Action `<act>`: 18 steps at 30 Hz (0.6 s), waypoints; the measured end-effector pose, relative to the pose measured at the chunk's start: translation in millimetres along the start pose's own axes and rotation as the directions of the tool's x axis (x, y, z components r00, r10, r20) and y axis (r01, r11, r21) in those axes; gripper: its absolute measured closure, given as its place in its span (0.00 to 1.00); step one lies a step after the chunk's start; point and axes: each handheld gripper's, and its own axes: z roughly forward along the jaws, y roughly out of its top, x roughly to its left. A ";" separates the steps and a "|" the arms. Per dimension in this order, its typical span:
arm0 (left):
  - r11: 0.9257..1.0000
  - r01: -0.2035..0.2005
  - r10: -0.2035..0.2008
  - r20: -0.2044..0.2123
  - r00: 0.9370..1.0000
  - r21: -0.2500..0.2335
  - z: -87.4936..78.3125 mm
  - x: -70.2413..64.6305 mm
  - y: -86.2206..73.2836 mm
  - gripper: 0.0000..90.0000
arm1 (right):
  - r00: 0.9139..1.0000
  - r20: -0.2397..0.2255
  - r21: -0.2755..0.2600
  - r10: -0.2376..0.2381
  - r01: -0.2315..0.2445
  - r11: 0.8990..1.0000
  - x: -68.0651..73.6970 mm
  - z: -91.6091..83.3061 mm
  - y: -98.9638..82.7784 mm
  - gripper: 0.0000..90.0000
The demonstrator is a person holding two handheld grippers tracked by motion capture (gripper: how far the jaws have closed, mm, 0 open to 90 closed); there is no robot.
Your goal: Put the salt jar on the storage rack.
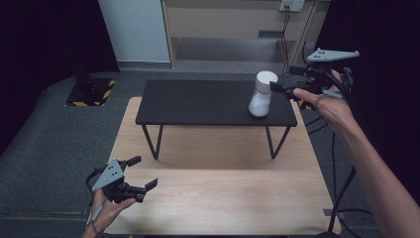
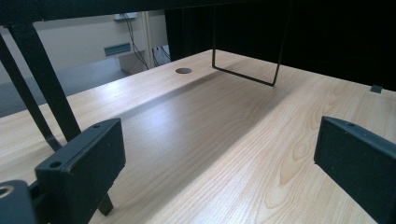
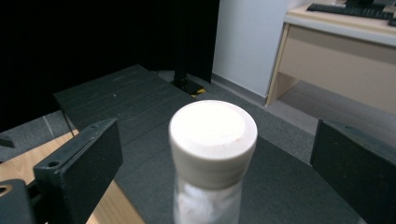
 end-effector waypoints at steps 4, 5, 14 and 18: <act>1.000 0.001 -0.001 0.003 1.000 -0.008 -0.8 -0.4 0.0 0.01 | 1.000 0.012 -0.002 -0.019 0.019 1.000 9.7 -23.6 2.2 0.04; 1.000 0.001 -0.001 0.003 1.000 -0.008 -0.8 -0.4 0.0 0.01 | 1.000 0.012 -0.002 -0.019 0.019 1.000 9.7 -23.6 2.2 0.04; 1.000 0.006 -0.006 0.017 1.000 -0.019 -0.2 0.6 -0.8 0.01 | 0.999 0.001 -0.038 -0.032 0.032 0.999 24.8 -79.4 -24.0 0.06; 1.000 0.009 -0.009 0.016 1.000 -0.020 -0.3 0.5 -1.0 0.01 | 0.999 0.001 -0.046 -0.038 0.038 0.998 22.9 -92.5 -36.5 0.05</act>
